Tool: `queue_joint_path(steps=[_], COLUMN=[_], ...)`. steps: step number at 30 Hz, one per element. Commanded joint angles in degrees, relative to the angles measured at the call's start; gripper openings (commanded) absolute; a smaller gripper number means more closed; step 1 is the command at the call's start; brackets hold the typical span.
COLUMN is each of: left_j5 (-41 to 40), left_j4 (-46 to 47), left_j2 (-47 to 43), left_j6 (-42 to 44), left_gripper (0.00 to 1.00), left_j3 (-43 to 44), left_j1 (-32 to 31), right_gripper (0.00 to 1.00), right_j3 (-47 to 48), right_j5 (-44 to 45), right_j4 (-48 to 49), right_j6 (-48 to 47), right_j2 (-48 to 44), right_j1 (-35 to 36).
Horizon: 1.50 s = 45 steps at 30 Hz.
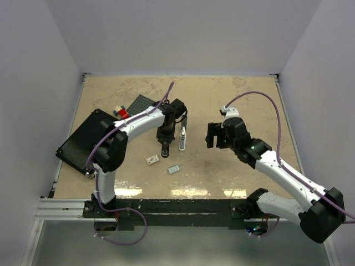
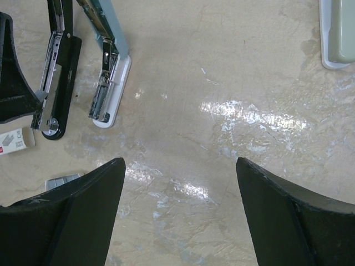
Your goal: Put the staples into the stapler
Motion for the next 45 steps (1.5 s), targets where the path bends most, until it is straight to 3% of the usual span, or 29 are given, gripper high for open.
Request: queue_joint_path(steps=[1, 45], left_j5=[-1.3, -4.2], left_j4=[-0.1, 0.9], left_j2=[-0.6, -1.6], left_j6=[-1.4, -6.1], left_gripper=[0.06, 0.04], left_j3=[-0.1, -0.9], left_j1=[-0.1, -0.9], right_gripper=[0.85, 0.85], right_j3=[1.2, 1.2], right_j5=[-0.4, -0.7], right_j4=[0.7, 1.1], right_j6=[-0.9, -1.1], right_j2=[0.1, 0.8], right_j1=[-0.3, -0.4])
